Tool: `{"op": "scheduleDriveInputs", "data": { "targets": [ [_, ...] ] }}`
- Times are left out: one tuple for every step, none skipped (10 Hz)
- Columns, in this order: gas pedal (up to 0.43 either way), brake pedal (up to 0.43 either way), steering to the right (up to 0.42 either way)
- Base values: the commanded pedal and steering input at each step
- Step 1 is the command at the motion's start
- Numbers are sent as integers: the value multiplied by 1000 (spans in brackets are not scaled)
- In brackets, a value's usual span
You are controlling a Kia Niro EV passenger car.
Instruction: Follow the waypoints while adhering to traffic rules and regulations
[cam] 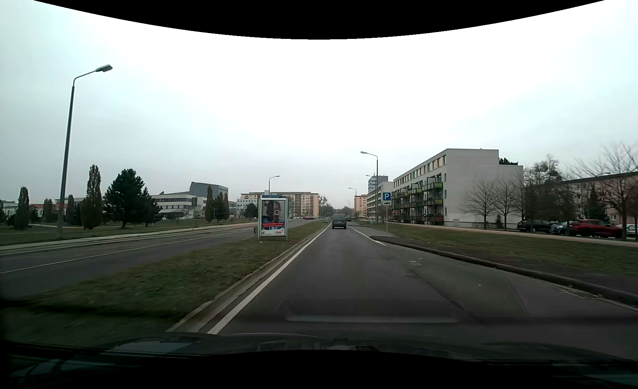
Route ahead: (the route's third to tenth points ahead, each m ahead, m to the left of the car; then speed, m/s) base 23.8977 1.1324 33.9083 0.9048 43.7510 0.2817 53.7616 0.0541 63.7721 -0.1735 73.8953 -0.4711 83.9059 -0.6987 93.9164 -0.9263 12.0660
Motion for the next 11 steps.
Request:
{"op": "scheduleDriveInputs", "data": {
  "targets": [
    [138, 0, 1],
    [138, 0, 1],
    [138, 0, 1],
    [138, 0, 1],
    [138, 0, 1],
    [138, 0, 1],
    [138, 0, 1],
    [138, 0, 1],
    [138, 0, 1],
    [138, 0, 1],
    [138, 0, 1]
  ]
}}
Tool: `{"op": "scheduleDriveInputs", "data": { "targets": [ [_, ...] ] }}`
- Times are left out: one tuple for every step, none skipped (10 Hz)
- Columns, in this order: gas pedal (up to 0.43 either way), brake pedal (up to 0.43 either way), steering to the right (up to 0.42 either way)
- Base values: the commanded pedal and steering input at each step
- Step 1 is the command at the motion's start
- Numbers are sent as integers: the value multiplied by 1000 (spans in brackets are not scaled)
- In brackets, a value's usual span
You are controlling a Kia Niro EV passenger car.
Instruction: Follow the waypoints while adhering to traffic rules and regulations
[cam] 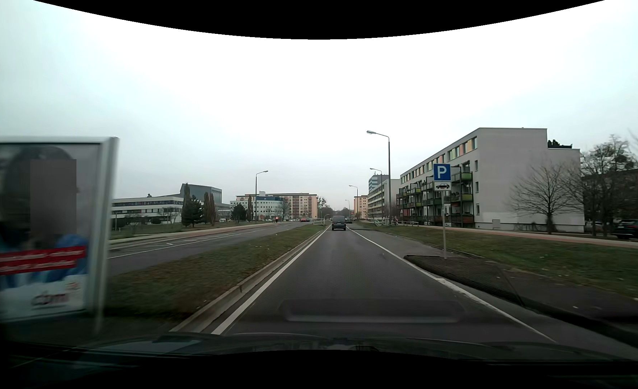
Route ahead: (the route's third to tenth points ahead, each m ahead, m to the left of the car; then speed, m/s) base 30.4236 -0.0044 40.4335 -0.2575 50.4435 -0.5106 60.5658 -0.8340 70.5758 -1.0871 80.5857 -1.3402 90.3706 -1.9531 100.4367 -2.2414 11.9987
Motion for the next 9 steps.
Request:
{"op": "scheduleDriveInputs", "data": {
  "targets": [
    [138, 0, 1],
    [138, 0, 1],
    [138, 0, 1],
    [138, 0, 1],
    [138, 0, 1],
    [138, 0, 1],
    [138, 0, 1],
    [138, 0, 0],
    [130, 0, -2]
  ]
}}
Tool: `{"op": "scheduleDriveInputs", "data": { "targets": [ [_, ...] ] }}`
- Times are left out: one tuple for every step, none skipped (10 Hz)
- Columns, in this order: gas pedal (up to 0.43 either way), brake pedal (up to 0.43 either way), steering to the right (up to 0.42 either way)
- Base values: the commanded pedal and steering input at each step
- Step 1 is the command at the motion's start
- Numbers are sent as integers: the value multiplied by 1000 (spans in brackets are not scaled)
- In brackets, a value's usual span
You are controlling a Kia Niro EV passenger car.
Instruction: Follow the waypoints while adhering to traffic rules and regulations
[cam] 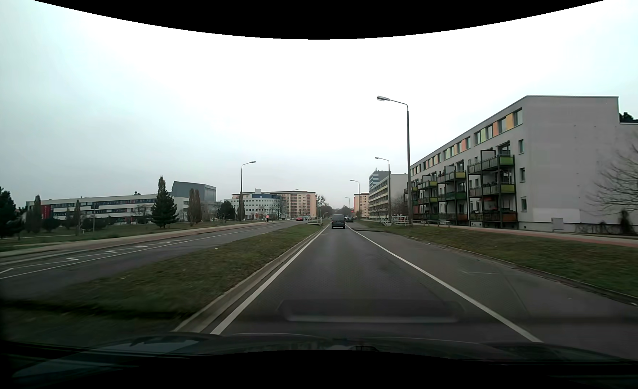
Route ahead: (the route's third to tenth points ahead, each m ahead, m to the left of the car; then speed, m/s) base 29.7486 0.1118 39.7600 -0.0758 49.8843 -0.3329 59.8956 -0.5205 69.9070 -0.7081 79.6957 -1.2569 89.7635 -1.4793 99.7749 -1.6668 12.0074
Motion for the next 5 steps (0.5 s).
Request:
{"op": "scheduleDriveInputs", "data": {
  "targets": [
    [118, 0, -2],
    [118, 0, -2],
    [118, 0, -2],
    [118, 0, 0],
    [118, 0, 1]
  ]
}}
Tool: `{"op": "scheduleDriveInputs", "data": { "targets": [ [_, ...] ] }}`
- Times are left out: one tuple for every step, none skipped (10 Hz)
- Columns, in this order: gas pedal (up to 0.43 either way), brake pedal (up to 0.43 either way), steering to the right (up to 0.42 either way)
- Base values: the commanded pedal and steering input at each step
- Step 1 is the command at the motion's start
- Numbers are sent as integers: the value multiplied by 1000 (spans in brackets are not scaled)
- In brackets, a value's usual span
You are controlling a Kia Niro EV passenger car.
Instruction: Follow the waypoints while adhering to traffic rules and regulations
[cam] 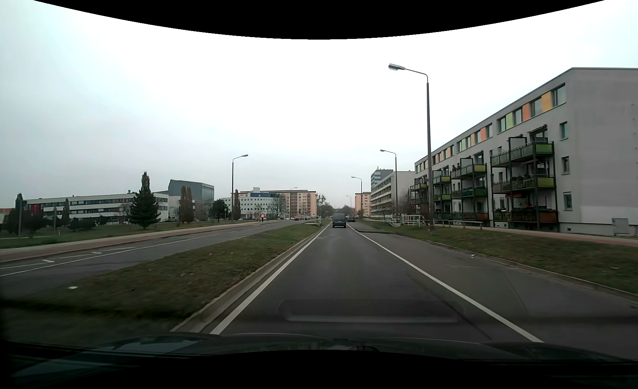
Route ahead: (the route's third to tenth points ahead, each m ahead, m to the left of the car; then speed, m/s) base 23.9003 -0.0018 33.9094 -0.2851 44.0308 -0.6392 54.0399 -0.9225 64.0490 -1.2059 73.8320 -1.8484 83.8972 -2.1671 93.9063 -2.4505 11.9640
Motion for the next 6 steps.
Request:
{"op": "scheduleDriveInputs", "data": {
  "targets": [
    [118, 0, 1],
    [118, 0, 1],
    [118, 0, 0],
    [118, 0, 1],
    [118, 0, 1],
    [118, 0, 0]
  ]
}}
